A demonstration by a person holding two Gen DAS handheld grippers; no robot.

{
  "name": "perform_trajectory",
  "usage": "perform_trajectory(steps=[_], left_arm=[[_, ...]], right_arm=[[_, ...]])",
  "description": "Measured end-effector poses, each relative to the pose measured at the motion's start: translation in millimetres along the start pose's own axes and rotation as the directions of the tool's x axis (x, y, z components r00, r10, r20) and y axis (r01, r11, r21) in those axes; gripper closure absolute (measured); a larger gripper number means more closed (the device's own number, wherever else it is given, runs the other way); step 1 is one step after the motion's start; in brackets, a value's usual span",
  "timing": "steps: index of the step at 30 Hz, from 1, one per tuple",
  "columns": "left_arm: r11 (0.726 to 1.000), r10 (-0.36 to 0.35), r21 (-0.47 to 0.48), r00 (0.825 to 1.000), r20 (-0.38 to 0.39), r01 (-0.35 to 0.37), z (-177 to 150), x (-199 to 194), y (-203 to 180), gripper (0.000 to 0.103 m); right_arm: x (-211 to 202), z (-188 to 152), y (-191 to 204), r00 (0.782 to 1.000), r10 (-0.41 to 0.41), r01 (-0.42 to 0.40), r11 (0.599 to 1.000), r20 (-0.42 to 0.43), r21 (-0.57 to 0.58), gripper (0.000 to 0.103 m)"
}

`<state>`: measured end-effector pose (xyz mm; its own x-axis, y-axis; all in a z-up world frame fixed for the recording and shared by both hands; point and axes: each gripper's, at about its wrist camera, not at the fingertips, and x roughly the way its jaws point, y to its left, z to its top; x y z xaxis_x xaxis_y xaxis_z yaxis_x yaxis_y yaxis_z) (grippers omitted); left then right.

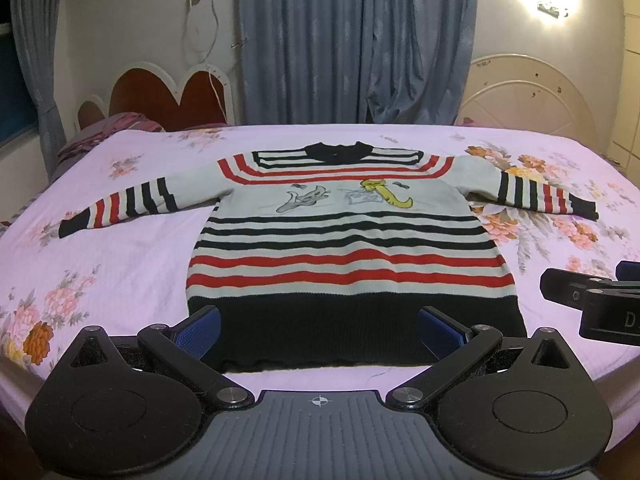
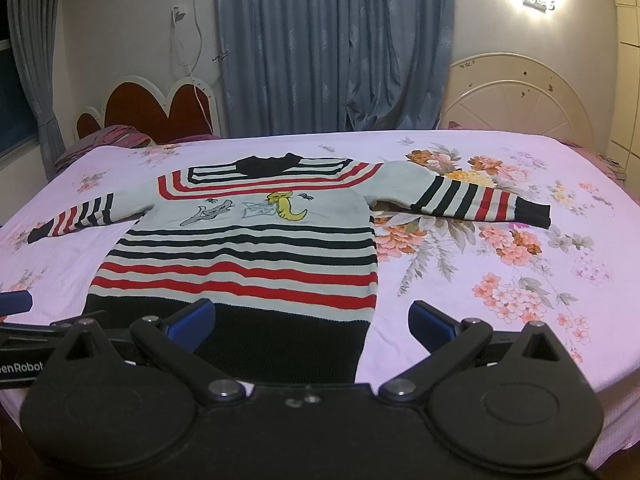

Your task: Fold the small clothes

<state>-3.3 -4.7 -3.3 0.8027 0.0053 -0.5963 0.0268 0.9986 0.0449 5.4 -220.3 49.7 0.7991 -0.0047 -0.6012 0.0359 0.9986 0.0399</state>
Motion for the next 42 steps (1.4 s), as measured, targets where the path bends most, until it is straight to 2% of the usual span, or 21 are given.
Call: perform_trajectory(steps=[42], left_arm=[[1.0, 0.002, 0.003, 1.0, -0.004, -0.002, -2.3, 1.5, 1.4, 0.0]], right_arm=[[0.8, 0.7, 2.4, 1.0, 0.002, -0.002, 1.0, 0.0, -0.007, 0.001]])
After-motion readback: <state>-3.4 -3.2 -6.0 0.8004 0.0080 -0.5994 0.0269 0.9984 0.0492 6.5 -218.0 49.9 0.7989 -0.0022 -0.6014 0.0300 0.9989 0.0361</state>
